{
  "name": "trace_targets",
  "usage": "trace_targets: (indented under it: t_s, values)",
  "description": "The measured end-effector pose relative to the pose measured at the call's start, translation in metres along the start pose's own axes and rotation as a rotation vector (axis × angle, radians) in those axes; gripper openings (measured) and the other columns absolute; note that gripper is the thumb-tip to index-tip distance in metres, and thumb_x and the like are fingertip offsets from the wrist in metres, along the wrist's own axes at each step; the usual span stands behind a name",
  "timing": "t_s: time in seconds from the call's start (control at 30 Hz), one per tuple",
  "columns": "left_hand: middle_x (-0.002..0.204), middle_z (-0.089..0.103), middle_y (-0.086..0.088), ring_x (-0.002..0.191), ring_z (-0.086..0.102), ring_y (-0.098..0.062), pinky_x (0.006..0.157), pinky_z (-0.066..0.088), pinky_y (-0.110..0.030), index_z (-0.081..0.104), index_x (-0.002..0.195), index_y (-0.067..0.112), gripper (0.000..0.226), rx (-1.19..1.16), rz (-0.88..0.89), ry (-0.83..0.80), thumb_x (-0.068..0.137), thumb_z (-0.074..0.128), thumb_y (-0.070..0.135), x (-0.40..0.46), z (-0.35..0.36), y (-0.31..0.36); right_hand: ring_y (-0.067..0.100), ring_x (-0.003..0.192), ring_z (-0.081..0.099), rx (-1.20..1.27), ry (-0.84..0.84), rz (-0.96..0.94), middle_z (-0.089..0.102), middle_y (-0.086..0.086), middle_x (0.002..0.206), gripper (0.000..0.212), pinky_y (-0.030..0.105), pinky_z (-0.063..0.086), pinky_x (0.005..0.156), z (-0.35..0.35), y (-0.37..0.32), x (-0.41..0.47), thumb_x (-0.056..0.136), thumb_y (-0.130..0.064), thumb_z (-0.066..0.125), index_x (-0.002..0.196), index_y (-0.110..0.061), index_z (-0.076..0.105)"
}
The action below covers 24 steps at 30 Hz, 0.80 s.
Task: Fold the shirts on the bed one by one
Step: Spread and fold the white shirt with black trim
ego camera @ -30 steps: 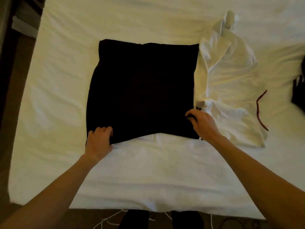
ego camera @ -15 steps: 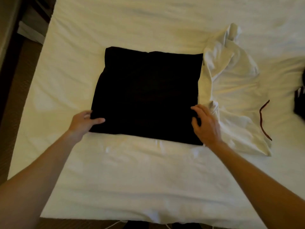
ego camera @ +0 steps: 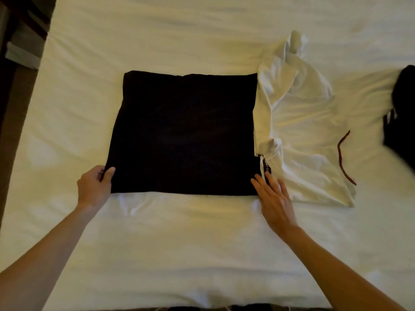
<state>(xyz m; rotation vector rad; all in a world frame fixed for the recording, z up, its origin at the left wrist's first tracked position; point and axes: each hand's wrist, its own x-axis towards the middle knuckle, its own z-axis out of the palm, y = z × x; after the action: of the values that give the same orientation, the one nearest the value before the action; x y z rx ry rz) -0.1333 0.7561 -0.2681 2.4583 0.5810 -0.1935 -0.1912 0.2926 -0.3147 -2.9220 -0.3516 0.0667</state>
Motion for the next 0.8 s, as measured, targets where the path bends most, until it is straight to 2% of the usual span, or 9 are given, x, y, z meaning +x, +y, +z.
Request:
trace_targets:
  t_s: [0.1,0.27,0.33,0.4,0.47,0.53,0.63,0.7,0.8]
  values:
    - [0.068,0.056,-0.015,0.067,0.052,-0.032,0.061,0.034,-0.038,0.063,0.088,-0.003,0.032,0.018,-0.023,0.022,0.103,0.052,0.023,-0.005,-0.001,0.005,0.041,0.136,0.044,0.147,0.049,-0.003,0.057,0.016,0.139,0.062,0.061,0.039,0.108,-0.009,0.003,0.002,0.074,0.027,0.061,0.13,0.0,0.061]
    - [0.082,0.066,-0.025,0.078,0.06,-0.038,0.067,0.04,-0.043,0.064,0.096,-0.006,0.03,0.068,-0.086,0.032,0.103,0.051,0.021,-0.013,-0.003,0.001,0.035,0.141,0.038,0.194,0.037,-0.123,0.05,0.013,0.147,0.063,0.056,0.037,0.112,-0.017,0.005,-0.012,0.079,0.023,0.059,0.136,-0.003,0.056]
    - [0.092,0.068,-0.029,0.086,0.062,-0.045,0.072,0.044,-0.046,0.064,0.102,-0.008,0.028,0.127,-0.165,0.004,0.103,0.052,0.018,-0.017,0.0,0.0,0.032,0.145,0.031,0.214,-0.082,-0.202,0.043,0.01,0.152,0.061,0.055,0.034,0.114,-0.017,0.006,-0.017,0.086,0.01,0.062,0.143,-0.008,0.05]
    - [0.114,0.062,-0.033,0.104,0.056,-0.05,0.086,0.044,-0.055,0.058,0.117,-0.007,0.029,0.206,-0.275,0.035,0.1,0.057,0.016,-0.025,0.01,0.013,0.027,0.149,0.023,0.276,-0.159,-0.195,0.032,0.008,0.159,0.059,0.053,0.027,0.118,-0.019,0.011,-0.021,0.093,-0.009,0.062,0.148,-0.012,0.043]
    - [0.133,0.047,-0.031,0.12,0.044,-0.05,0.097,0.037,-0.061,0.048,0.132,-0.002,0.044,0.296,-0.234,0.146,0.094,0.063,0.015,-0.037,0.032,0.041,0.027,0.149,0.026,0.383,-0.095,-0.054,0.034,0.011,0.158,0.058,0.049,0.028,0.119,-0.024,0.023,-0.025,0.09,-0.01,0.065,0.146,-0.01,0.046]
    - [0.134,0.048,-0.025,0.122,0.045,-0.044,0.099,0.037,-0.058,0.048,0.133,0.001,0.049,0.264,0.059,0.197,0.09,0.065,0.016,-0.056,0.069,0.091,0.028,0.143,0.037,0.423,0.071,0.144,0.043,0.013,0.151,0.053,0.043,0.036,0.114,-0.032,0.049,-0.032,0.086,-0.002,0.067,0.137,-0.007,0.055]
    - [0.113,0.066,-0.007,0.107,0.061,-0.026,0.09,0.051,-0.043,0.065,0.116,0.009,0.026,-0.008,0.316,-0.03,0.095,0.063,0.023,-0.088,0.134,0.178,0.028,0.133,0.043,0.382,0.212,0.461,0.049,0.011,0.143,0.055,0.041,0.042,0.107,-0.042,0.097,-0.04,0.081,0.006,0.066,0.134,-0.008,0.055]
    - [0.095,0.069,0.005,0.091,0.065,-0.017,0.079,0.054,-0.035,0.07,0.101,0.017,0.022,-0.191,0.225,-0.137,0.095,0.062,0.037,-0.1,0.173,0.233,0.029,0.122,0.05,0.44,0.15,0.652,0.055,0.01,0.132,0.058,0.04,0.046,0.099,-0.048,0.128,-0.042,0.082,0.0,0.067,0.137,-0.01,0.051]
    - [0.09,0.066,0.006,0.087,0.065,-0.018,0.071,0.052,-0.034,0.066,0.097,0.019,0.06,-0.258,-0.078,-0.293,0.08,0.056,0.075,-0.092,0.219,0.296,0.023,0.105,0.057,0.542,-0.037,0.756,0.058,0.0,0.11,0.058,0.027,0.043,0.087,-0.054,0.162,-0.036,0.081,-0.016,0.076,0.134,-0.014,0.054]
